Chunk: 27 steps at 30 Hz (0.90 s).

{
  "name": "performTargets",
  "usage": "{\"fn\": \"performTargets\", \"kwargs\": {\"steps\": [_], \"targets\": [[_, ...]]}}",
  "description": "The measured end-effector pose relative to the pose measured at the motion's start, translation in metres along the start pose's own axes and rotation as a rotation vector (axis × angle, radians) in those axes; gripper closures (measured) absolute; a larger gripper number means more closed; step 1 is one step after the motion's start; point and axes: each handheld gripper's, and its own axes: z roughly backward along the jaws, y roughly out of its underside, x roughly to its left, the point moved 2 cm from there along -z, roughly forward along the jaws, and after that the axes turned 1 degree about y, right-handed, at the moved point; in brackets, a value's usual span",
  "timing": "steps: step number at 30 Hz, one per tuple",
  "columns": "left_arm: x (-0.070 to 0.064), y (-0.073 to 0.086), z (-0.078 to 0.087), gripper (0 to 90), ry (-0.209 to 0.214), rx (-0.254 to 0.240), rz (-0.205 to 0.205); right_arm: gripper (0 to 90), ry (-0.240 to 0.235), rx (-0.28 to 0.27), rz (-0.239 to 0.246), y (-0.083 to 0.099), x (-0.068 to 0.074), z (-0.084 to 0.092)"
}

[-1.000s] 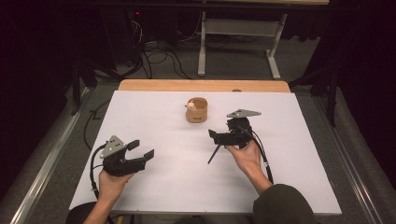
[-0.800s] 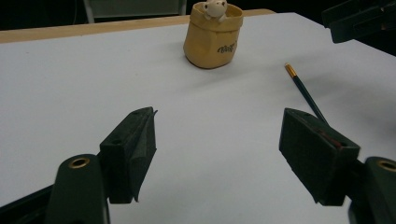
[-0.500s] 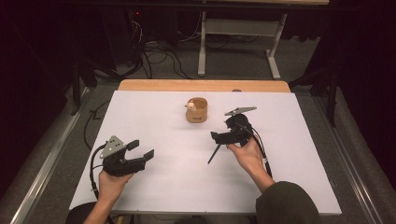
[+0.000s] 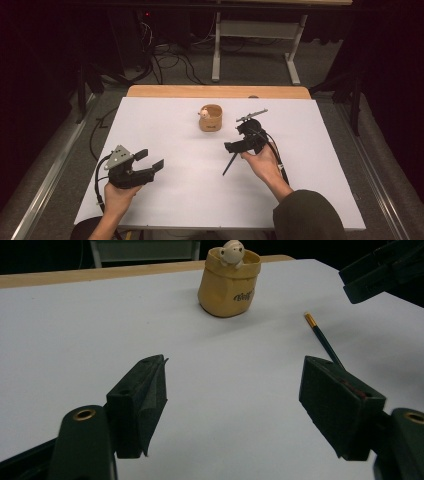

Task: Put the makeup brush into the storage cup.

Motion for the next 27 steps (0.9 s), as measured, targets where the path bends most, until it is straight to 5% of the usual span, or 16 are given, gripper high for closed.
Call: {"fn": "performTargets", "kwargs": {"steps": [27], "targets": [[-0.001,0.000,0.001,27.3,-0.002,-0.006,-0.008,23.1,0.005,0.225,-0.044,-0.003,0.000,-0.013]]}}
